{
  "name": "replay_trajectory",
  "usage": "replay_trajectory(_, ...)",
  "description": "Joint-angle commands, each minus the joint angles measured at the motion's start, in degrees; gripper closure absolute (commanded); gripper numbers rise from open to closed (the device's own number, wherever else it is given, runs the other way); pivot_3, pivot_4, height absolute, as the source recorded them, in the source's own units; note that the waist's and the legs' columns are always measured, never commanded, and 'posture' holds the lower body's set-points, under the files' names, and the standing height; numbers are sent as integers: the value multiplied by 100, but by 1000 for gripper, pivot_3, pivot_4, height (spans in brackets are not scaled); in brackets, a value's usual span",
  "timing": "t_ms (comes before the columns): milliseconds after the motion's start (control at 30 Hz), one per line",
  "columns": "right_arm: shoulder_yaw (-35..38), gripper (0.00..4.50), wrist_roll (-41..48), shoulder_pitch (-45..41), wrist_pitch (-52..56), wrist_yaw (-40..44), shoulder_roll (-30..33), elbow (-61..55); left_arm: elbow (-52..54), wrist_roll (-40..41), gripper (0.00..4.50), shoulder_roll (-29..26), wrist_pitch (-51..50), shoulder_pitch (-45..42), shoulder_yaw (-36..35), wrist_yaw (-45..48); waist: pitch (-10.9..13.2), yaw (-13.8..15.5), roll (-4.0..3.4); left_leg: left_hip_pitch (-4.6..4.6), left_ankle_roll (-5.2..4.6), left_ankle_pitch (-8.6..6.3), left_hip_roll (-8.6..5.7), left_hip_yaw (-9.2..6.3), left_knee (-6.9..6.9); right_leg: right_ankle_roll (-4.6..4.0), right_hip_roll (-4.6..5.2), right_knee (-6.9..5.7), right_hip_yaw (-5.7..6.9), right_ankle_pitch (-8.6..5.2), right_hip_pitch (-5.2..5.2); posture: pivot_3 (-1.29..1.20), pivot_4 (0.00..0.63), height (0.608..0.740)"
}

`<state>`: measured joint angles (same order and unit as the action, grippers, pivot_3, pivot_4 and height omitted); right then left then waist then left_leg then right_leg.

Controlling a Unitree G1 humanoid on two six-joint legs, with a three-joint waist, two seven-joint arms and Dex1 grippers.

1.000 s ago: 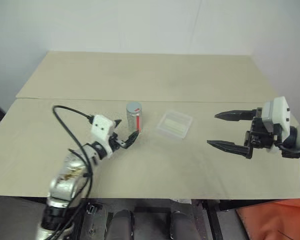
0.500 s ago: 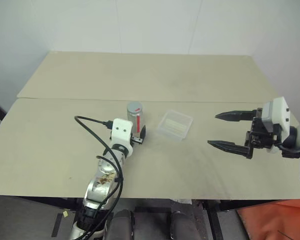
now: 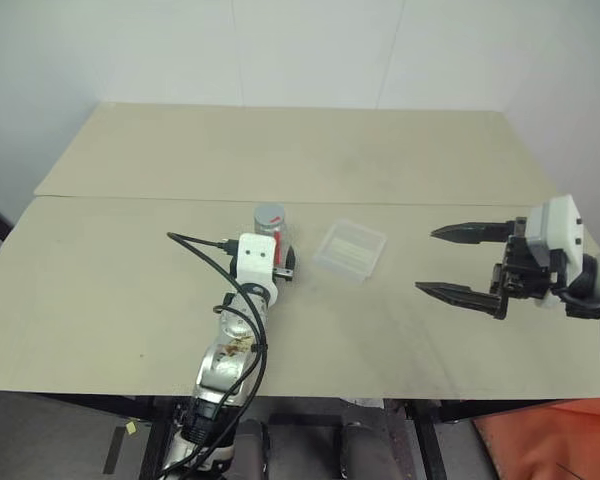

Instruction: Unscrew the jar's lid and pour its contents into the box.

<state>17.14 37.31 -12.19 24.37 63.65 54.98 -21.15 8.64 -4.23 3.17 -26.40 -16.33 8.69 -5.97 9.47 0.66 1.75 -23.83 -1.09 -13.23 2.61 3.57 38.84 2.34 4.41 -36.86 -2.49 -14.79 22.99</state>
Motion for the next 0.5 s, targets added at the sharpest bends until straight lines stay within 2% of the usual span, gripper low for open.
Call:
replay_trajectory(33, 281, 0, 155, -6, 12, -2, 65, -191, -70, -93, 34, 144, 208, -165, 3, -127, 0, -1, 0, 0, 0, 0, 0, 0, 0, 0, 0, -1, 0, 0, 0, 0, 150, 740)
replay_trajectory(500, 415, 0, 259, 116, -21, 55, 63, -272, -847, -37, 34, 362, 767, -510, -86, -320, 0, 1, 0, -1, 0, 0, -1, -1, 0, 1, 0, 1, 1, 1, -1, 0, 150, 740)
